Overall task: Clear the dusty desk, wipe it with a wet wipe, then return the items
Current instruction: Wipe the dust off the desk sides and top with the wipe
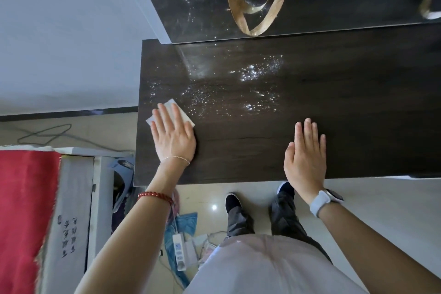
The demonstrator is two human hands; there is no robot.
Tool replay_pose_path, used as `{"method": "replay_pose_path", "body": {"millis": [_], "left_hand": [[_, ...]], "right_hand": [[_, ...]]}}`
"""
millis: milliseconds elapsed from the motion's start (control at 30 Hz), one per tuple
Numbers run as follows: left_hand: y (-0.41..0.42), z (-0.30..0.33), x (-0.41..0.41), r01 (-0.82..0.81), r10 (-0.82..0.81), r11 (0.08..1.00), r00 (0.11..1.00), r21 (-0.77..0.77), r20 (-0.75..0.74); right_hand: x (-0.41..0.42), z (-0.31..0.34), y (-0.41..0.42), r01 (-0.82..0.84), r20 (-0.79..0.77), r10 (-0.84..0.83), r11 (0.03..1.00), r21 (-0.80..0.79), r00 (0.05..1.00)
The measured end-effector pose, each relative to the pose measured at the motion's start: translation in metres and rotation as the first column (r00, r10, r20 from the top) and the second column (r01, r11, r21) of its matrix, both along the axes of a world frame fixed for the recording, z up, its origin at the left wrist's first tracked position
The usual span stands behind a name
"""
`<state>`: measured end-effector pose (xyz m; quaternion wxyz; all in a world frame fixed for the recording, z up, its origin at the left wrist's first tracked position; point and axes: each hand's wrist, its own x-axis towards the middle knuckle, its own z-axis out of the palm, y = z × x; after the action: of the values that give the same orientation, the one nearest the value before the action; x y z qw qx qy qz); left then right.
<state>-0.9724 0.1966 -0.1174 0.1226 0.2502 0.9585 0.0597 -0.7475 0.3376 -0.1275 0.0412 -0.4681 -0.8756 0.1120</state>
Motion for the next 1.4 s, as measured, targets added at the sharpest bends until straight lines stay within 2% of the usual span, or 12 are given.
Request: {"method": "replay_pose_path", "body": {"millis": [300, 633, 800, 1000, 1100, 1233, 1400], "left_hand": [[0.061, 0.001, 0.049, 0.256, -0.256, 0.966, 0.967, -0.017, 0.000], [0.149, -0.001, 0.137, 0.498, -0.498, 0.867, 0.866, -0.004, -0.034], [0.178, -0.001, 0.131, 0.474, -0.474, 0.880, 0.880, -0.015, -0.021], [0.183, -0.003, 0.086, 0.416, -0.417, 0.909, 0.908, -0.042, -0.041], [0.166, -0.003, 0.063, 0.354, -0.356, 0.933, 0.934, -0.072, -0.025], [0.129, 0.003, 0.039, 0.275, -0.277, 0.959, 0.961, -0.069, -0.025], [0.070, 0.007, -0.009, 0.155, -0.157, 0.980, 0.987, -0.122, -0.011]], "right_hand": [[0.018, 0.005, 0.029, -0.126, 0.040, 0.126, 0.992, -0.014, 0.991], [0.038, 0.007, 0.086, -0.099, 0.039, 0.101, 0.995, -0.030, 0.994], [0.042, 0.007, 0.092, -0.143, 0.032, 0.144, 0.989, -0.032, 0.989], [0.040, 0.006, 0.092, -0.133, 0.037, 0.133, 0.991, -0.018, 0.990], [0.036, 0.006, 0.089, -0.108, 0.059, 0.109, 0.994, -0.015, 0.992], [0.011, 0.009, 0.069, 0.007, 0.074, -0.003, 0.999, -0.048, 0.997], [-0.036, 0.010, 0.032, -0.056, 0.082, 0.060, 0.997, -0.048, 0.995]]}}
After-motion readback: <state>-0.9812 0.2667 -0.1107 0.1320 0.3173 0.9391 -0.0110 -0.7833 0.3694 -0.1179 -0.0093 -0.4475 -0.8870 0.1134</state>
